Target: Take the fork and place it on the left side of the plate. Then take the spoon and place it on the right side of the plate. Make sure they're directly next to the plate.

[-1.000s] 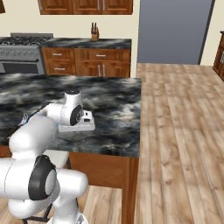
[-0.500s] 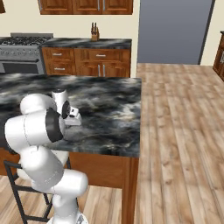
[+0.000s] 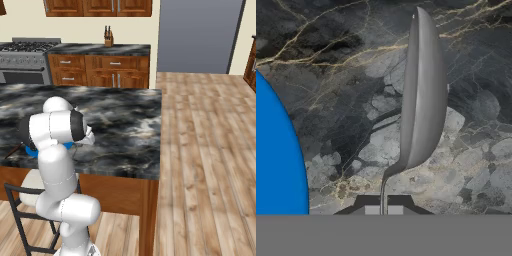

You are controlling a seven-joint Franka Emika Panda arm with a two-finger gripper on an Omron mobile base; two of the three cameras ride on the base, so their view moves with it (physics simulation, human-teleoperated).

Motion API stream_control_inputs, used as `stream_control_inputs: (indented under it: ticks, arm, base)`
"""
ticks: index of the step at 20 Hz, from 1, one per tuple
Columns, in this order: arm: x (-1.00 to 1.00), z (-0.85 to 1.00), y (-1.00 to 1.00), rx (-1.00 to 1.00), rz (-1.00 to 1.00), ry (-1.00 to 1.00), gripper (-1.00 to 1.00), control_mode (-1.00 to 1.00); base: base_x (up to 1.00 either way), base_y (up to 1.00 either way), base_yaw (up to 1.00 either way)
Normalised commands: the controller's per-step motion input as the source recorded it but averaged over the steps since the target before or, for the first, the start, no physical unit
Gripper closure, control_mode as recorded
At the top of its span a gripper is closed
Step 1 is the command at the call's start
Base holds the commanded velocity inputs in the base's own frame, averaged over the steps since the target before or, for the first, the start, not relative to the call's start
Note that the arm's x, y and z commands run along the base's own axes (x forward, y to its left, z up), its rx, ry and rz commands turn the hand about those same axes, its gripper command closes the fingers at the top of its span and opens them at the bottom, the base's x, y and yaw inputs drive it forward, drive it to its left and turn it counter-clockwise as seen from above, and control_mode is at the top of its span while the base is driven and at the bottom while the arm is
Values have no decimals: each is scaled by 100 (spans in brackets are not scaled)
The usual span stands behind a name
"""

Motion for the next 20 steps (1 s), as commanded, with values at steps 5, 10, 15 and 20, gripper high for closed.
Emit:
stream_control_inputs:
  ticks: [5,10,15,20]
  arm:
    - [45,-7,-14,0,0,0,100,-100]
    - [49,-18,3,0,-1,0,100,-100]
    - [-1,-37,10,2,-3,0,100,-100]
    - [-11,-39,2,1,-5,0,100,-100]
  base:
    - [0,0,0]
    - [0,0,0]
    - [0,0,0]
    - [0,0,0]
